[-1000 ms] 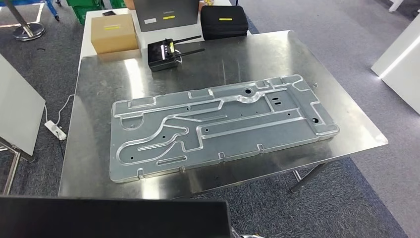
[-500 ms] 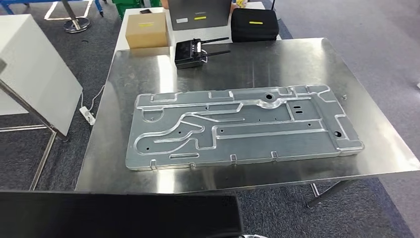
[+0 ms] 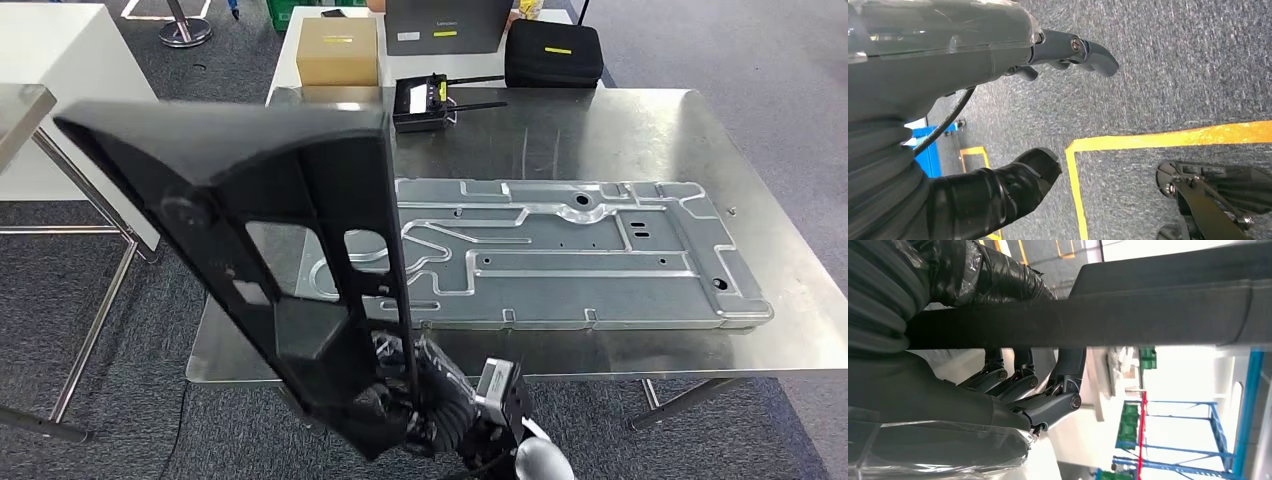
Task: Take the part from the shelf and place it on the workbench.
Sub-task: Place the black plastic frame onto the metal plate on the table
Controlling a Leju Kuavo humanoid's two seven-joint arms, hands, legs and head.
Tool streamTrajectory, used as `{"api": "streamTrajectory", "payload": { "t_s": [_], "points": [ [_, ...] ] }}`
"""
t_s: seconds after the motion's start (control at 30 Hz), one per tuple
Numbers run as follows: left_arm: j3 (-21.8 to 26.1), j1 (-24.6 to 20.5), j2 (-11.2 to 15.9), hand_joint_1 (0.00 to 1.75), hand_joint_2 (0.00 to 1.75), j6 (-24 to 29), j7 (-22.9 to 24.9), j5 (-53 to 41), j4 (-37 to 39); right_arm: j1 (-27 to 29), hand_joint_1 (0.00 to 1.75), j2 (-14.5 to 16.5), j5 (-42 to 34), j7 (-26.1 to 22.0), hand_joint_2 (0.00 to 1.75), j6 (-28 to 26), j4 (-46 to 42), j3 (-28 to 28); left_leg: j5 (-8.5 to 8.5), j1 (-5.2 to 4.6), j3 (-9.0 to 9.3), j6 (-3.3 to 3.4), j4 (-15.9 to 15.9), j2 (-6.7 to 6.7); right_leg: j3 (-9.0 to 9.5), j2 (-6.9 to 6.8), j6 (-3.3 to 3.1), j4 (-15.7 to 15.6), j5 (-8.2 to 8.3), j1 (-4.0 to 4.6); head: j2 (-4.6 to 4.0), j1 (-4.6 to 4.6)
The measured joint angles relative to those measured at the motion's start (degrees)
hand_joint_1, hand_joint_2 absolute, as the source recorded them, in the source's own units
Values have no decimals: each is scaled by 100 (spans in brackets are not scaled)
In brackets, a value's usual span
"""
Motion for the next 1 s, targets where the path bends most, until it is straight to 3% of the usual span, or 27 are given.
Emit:
{"api": "streamTrajectory", "payload": {
  "t_s": [0.03, 0.07, 0.1, 0.17, 0.23, 0.33, 0.4, 0.47, 0.53, 0.57, 0.6, 0.63, 0.7, 0.73, 0.8, 0.9, 0.97, 1.0],
  "points": [
    [-4, -4, 9, 0, 175, -10, -7, -17, 0, -174, 175, 30, -111, 100, 175, -39, 39, -55, 8, -7, -16, 5, 2, -11, -171, 11, 5, 358, -139, -2, 0, -1],
    [-8, -5, 17, 0, 175, -23, -14, -34, 0, -341, 175, 55, -224, 192, 175, -86, 72, -111, 13, -14, -24, 5, 4, -24, -280, 14, 2, 579, -176, -1, 0, -1],
    [-10, -6, 26, 0, 175, -36, -22, -48, 0, -505, 175, 76, -342, 281, 175, -137, 103, -178, 17, -18, -25, 3, 6, -41, -292, 17, -12, 602, -99, 1, 0, -1],
    [-15, -13, 39, 0, 175, -60, -40, -68, 0, -839, 175, 110, -563, 428, 175, -234, 162, -348, 20, -23, -9, -5, 7, -85, -9, 45, -77, -10, 332, 15, 0, -1],
    [-17, -26, 41, 0, 175, -69, -52, -74, 0, -1151, 175, 138, -703, 516, 175, -306, 218, -559, 33, -27, -16, -38, 5, -124, 324, 105, -158, -748, 628, 51, 0, 0],
    [-20, -36, 43, 0, 175, -69, -54, -88, 0, -1477, 175, 165, -754, 560, 175, -411, 300, -829, 76, -17, -67, -130, -14, -155, 389, 125, -210, -1029, 664, 94, 0, 1],
    [-21, -33, 47, 0, 175, -68, -48, -112, 0, -1607, 175, 179, -717, 569, 175, -509, 350, -960, 29, -15, -98, -183, 28, -138, 413, 99, -253, -1104, 707, 57, 0, -2],
    [-25, -36, 50, 0, 175, -62, -39, -133, 0, -1713, 175, 187, -658, 568, 175, -594, 382, -1082, -219, -18, -288, -218, 432, -102, 446, 60, -299, -1174, 748, 23, 0, -8],
    [-27, -34, 47, 0, 175, -58, -34, -141, 0, -1773, 175, 186, -523, 564, 175, -706, 405, -1186, -547, -15, -651, -247, 1184, -81, 447, 25, -321, -1176, 745, 39, 0, -9],
    [-28, -31, 45, 0, 175, -56, -31, -147, 0, -1784, 175, 186, -358, 557, 175, -814, 416, -1229, -625, -12, -801, -261, 1481, -75, 447, 12, -326, -1170, 740, 46, 0, -8],
    [-28, -27, 44, 0, 175, -51, -27, -155, 0, -1792, 175, 185, -121, 548, 175, -965, 421, -1263, -592, -11, -862, -271, 1585, -67, 448, 4, -327, -1161, 732, 50, 0, -8],
    [-28, -23, 43, 0, 175, -43, -24, -162, 0, -1809, 175, 184, 249, 539, 175, -1186, 424, -1296, -453, -10, -813, -275, 1463, -58, 449, 0, -322, -1143, 720, 49, 0, -9],
    [-29, -22, 44, 0, 175, -22, -23, -178, 0, -1876, 175, 183, 1214, 548, 175, -1742, 420, -1334, -55, -9, -484, -261, 748, -35, 445, -1, -294, -1080, 675, 42, 0, -8],
    [-31, -25, 43, 0, 175, -11, -26, -185, 0, -1918, 175, 182, 1800, 572, 175, -2075, 414, -1344, 59, -18, -323, -246, 405, -26, 429, -1, -269, -1034, 647, 51, 0, -8],
    [-41, -35, 40, 0, 175, 9, -35, -211, 0, -1977, 175, 180, 2961, 664, 175, -2706, 403, -1345, 92, -36, -194, -198, 106, -22, 386, -3, -220, -977, 618, 72, 0, -4],
    [-68, -31, 26, 0, 175, 22, -40, -281, 0, -2005, 175, 175, 4888, 971, 175, -3601, 461, -1255, 100, -44, -196, -106, 73, -38, 362, -8, -146, -949, 600, 68, 0, -1],
    [-103, -32, 14, 0, 175, 22, -39, -333, 0, -2012, 175, 170, 6260, 1226, 175, -4198, 605, -1141, 123, -26, -184, -40, 38, -38, 242, 9, -87, -678, 415, 44, 0, 1],
    [-124, -37, 10, 0, 175, 22, -39, -352, 0, -2006, 175, 168, 6781, 1315, 175, -4426, 701, -1083, 128, -22, -183, -22, 32, -37, 95, 21, -63, -364, 246, 30, 0, 1]
  ]
}}
